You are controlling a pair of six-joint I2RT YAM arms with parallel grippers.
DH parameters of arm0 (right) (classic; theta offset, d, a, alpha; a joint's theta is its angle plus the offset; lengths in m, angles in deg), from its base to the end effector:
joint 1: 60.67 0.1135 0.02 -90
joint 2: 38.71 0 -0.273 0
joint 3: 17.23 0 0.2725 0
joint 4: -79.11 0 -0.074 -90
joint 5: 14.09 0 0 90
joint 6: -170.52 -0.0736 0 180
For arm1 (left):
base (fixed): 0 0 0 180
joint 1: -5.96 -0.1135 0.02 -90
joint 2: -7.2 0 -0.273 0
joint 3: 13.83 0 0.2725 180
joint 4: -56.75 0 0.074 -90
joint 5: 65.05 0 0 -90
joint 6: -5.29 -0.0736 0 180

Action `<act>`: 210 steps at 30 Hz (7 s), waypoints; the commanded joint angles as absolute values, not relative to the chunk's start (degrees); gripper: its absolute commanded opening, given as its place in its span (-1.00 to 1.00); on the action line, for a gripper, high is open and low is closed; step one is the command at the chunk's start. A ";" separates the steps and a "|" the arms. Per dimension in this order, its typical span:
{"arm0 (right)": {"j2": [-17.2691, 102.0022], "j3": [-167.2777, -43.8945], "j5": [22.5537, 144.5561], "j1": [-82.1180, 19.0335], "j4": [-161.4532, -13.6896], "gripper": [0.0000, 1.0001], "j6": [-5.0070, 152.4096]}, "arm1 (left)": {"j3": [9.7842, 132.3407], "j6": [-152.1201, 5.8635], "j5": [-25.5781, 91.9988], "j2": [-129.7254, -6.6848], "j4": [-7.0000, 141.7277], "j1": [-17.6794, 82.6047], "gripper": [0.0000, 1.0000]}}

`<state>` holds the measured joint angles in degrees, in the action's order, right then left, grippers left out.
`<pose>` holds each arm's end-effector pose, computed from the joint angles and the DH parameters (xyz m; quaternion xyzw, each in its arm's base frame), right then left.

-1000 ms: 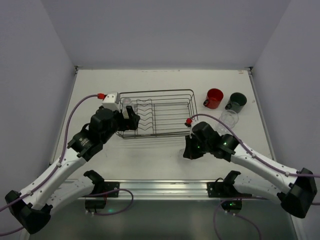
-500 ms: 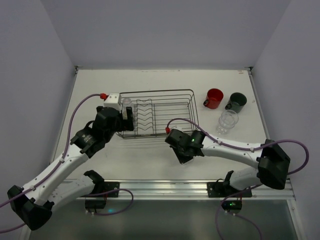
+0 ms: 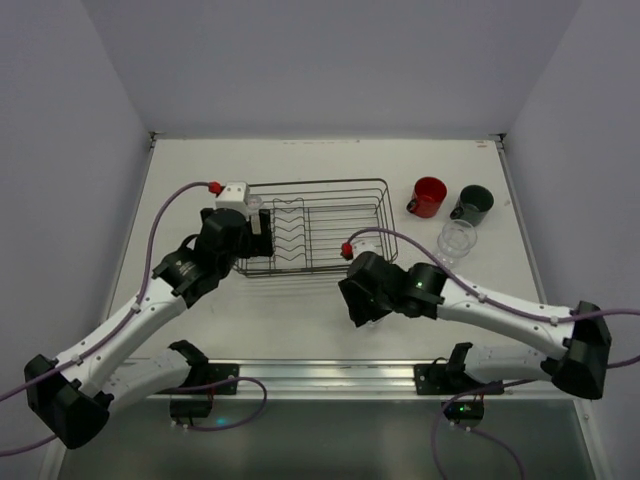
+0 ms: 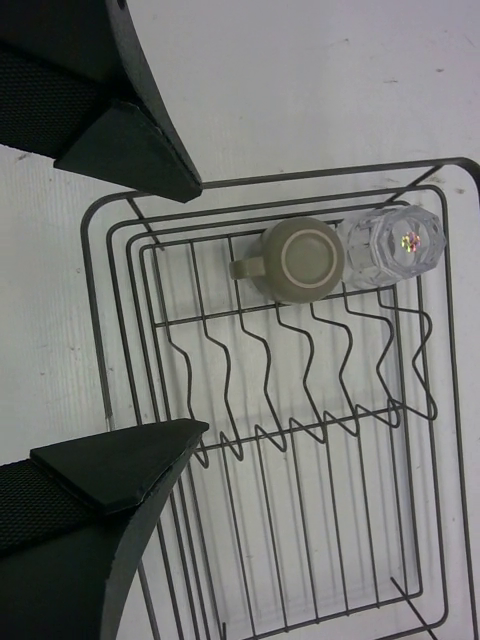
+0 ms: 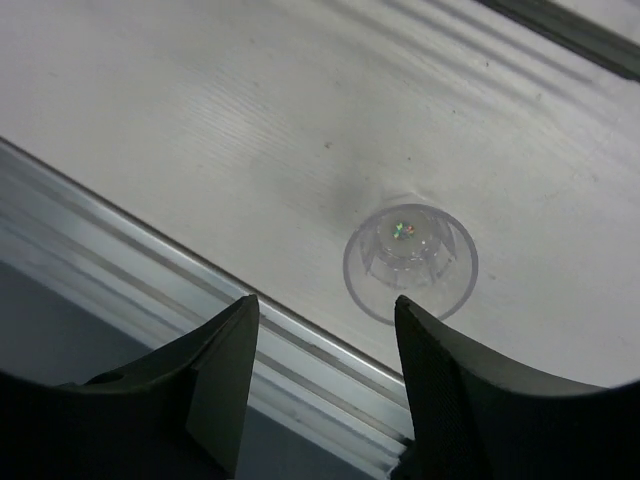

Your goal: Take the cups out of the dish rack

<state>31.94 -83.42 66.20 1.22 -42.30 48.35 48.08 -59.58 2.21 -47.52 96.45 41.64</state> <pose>0.1371 0.2302 0.2193 -0.2294 0.9416 0.1138 0.2185 0.2216 -0.1241 0.2942 -0.0154 0.8646 -0.0895 0.4941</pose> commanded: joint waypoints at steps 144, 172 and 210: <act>1.89 -67.66 62.20 -17.76 -47.21 -1.00 40.00 | 52.24 -64.04 19.51 -32.79 100.13 34.00 1.00; 31.52 -69.24 70.03 -32.19 -57.77 0.08 45.97 | 45.99 -66.52 15.80 -33.57 96.54 34.00 1.00; -12.43 -66.17 86.72 -32.02 -56.70 -0.26 49.49 | 59.54 -59.31 -11.88 -82.71 70.71 30.49 0.52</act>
<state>-11.91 -66.46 84.32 -32.16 -55.70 48.66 57.85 -58.99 -8.39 -81.57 75.93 31.96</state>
